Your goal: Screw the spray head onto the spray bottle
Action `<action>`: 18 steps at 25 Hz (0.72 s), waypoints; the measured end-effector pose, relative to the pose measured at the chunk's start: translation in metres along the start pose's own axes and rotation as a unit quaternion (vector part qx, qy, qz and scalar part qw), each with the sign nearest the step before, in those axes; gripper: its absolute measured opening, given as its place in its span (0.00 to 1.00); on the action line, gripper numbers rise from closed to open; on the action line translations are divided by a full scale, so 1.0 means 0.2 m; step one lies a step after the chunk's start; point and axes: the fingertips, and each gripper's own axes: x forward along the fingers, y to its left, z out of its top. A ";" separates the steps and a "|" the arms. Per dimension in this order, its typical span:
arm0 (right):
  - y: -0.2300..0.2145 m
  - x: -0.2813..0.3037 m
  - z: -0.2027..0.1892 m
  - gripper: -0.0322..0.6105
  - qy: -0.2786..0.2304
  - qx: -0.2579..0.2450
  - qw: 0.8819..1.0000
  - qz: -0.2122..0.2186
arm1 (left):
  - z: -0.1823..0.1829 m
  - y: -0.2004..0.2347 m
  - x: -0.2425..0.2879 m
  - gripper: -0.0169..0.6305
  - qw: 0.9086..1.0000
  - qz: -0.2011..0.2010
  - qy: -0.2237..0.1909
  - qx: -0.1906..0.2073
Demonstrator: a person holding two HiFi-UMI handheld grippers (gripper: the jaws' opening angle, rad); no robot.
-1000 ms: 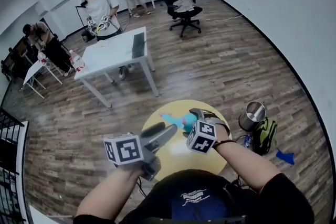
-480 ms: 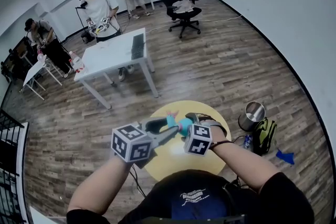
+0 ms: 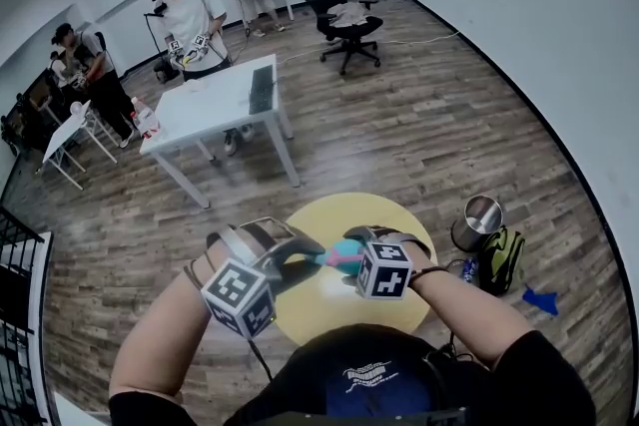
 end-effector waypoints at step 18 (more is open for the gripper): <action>-0.29 -0.10 -0.03 0.68 -0.012 0.039 0.990 -0.134 | -0.16 0.33 -0.21 0.40 0.739 0.091 -0.227 -0.627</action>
